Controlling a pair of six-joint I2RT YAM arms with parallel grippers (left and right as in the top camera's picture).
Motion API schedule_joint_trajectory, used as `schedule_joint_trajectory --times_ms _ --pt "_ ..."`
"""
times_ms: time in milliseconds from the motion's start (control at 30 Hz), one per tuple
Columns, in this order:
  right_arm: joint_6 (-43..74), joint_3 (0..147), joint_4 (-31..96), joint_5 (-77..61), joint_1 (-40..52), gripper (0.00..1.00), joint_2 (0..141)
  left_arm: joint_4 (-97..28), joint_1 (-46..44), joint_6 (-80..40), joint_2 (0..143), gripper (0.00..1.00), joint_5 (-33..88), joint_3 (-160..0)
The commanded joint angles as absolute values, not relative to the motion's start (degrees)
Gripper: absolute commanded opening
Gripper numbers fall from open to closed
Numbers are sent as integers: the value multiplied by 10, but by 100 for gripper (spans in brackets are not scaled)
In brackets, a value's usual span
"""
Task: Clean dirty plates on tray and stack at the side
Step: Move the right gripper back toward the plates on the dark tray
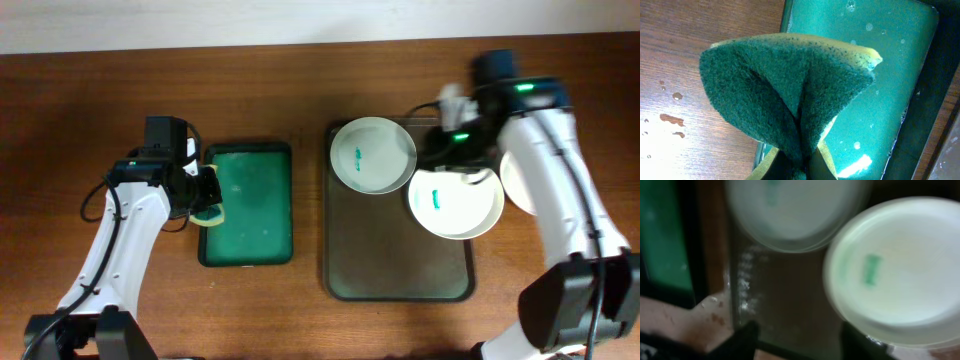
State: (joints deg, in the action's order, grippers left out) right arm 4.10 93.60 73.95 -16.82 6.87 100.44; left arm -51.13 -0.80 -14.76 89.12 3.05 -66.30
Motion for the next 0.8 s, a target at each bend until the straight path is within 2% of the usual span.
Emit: schedule_joint_trajectory --times_ms 0,33,167,267,567,767 --pt "110 927 703 -173 179 57 1008 -500 -25 -131 877 0 37 -662" --pt "162 921 667 -129 237 57 1019 -497 -37 -131 877 0 37 -662" --pt "261 896 589 8 337 56 1047 -497 -50 -132 877 0 36 -662" --pt "295 877 538 57 377 50 1078 -497 -50 -132 877 0 36 -662" --pt "313 876 490 59 382 42 1204 -498 -50 -131 877 0 36 -662" --pt "323 876 469 59 382 41 1232 -502 -50 -131 877 0 36 -662"
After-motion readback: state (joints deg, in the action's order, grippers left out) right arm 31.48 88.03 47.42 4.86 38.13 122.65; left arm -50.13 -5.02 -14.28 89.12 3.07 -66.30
